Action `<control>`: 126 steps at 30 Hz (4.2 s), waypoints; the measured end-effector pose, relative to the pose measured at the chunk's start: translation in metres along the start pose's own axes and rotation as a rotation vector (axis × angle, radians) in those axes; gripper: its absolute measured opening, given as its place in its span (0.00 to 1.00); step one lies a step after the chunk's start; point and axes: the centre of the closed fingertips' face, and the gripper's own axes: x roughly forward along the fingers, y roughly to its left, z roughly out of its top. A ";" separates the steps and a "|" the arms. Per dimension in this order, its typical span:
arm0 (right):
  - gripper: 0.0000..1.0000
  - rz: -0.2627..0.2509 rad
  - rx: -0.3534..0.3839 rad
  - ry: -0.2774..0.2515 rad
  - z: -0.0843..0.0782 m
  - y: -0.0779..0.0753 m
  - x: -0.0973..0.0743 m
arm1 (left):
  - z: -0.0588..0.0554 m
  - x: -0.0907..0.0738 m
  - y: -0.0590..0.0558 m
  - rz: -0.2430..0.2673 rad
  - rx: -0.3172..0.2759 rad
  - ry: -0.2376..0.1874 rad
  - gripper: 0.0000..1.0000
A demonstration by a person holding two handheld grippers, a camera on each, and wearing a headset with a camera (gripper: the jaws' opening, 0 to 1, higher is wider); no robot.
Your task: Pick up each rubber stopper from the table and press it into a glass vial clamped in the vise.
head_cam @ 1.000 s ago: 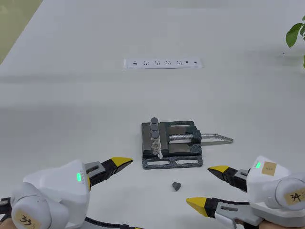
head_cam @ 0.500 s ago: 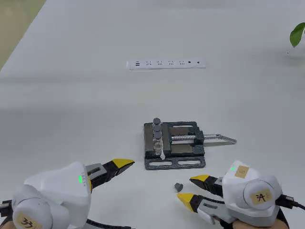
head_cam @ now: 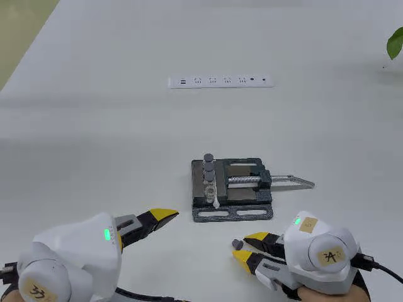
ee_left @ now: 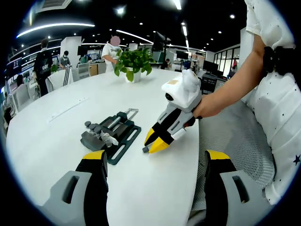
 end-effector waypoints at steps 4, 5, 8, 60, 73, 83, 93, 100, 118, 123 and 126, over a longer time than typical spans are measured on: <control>0.09 0.003 0.001 -0.001 0.001 0.000 0.001 | 0.000 0.001 0.000 -0.002 -0.002 0.001 0.84; 0.09 0.004 0.000 -0.002 0.001 0.000 0.001 | 0.000 0.001 0.000 -0.002 -0.002 0.001 0.83; 0.08 0.008 -0.003 -0.001 0.000 0.000 0.002 | 0.000 0.001 0.000 -0.002 -0.003 0.001 0.83; 0.06 0.698 -0.171 -0.081 0.097 0.078 -0.136 | 0.081 0.010 -0.045 -0.271 0.075 -0.134 0.18; 0.06 0.749 -0.164 -0.110 0.108 0.087 -0.145 | 0.097 0.003 -0.051 -0.301 0.034 -0.197 0.11; 0.06 0.755 -0.161 -0.129 0.114 0.089 -0.147 | 0.104 0.001 -0.053 -0.309 0.032 -0.212 0.06; 0.06 0.756 -0.151 -0.148 0.116 0.088 -0.149 | 0.106 0.000 -0.053 -0.307 0.021 -0.218 0.06; 0.06 0.759 -0.145 -0.163 0.119 0.090 -0.150 | 0.106 -0.001 -0.052 -0.305 0.017 -0.215 0.06; 0.07 0.763 -0.125 -0.183 0.125 0.088 -0.152 | 0.111 -0.003 -0.047 -0.305 -0.025 -0.226 0.04; 0.07 0.750 -0.120 -0.188 0.127 0.087 -0.151 | 0.112 -0.003 -0.046 -0.295 -0.037 -0.232 0.04; 0.07 0.745 -0.116 -0.188 0.127 0.088 -0.150 | 0.111 -0.003 -0.046 -0.289 -0.039 -0.235 0.04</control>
